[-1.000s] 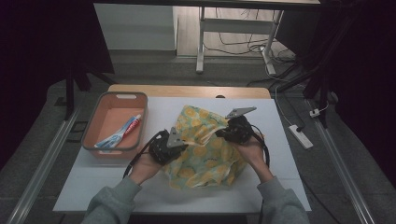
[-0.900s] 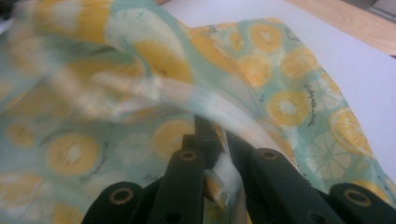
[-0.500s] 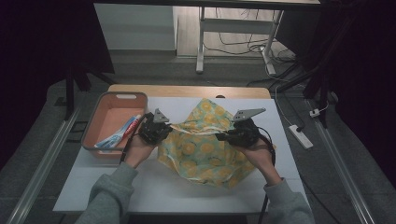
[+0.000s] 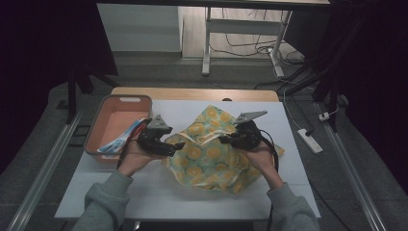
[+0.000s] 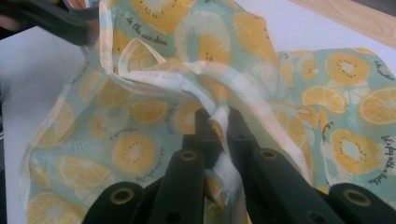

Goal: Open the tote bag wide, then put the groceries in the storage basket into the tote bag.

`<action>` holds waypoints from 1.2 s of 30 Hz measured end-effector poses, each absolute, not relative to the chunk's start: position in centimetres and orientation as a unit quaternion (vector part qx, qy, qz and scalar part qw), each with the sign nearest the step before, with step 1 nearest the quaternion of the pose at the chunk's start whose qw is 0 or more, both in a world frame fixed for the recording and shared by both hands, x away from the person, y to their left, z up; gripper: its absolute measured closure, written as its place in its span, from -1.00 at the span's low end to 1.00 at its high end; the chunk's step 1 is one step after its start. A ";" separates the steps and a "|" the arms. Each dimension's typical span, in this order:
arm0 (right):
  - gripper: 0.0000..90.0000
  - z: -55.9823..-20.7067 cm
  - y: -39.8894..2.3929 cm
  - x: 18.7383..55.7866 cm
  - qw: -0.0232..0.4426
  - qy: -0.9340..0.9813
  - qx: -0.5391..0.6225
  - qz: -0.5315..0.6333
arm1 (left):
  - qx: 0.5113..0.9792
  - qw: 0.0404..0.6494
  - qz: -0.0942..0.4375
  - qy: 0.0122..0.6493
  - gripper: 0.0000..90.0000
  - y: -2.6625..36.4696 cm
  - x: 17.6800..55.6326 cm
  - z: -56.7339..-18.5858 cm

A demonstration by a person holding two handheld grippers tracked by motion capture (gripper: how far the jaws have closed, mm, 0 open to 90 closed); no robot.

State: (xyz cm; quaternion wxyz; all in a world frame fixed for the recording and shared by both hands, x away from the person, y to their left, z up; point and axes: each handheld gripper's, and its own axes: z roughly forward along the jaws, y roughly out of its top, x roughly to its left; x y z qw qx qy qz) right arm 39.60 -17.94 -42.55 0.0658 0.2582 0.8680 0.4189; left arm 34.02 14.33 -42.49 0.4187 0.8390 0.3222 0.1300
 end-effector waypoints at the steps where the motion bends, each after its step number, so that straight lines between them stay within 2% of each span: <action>1: 0.92 -42.5 -18.0 39.6 0.066 0.867 0.259 0.420 | 0.837 0.425 0.132 0.320 -0.52 14.7 33.7 -42.0; 11: 0.92 -41.9 -18.4 39.4 0.067 0.860 0.257 0.436 | 0.818 0.436 0.156 0.341 -0.53 18.3 32.4 -39.7; 22: 0.92 -41.9 -18.4 39.1 0.067 0.861 0.255 0.435 | 0.808 0.396 0.188 0.394 -0.49 20.8 33.6 -40.5; 36: 0.92 -42.3 -18.7 39.1 0.066 0.862 0.260 0.431 | 0.793 0.369 0.196 0.443 -0.47 23.0 35.6 -41.9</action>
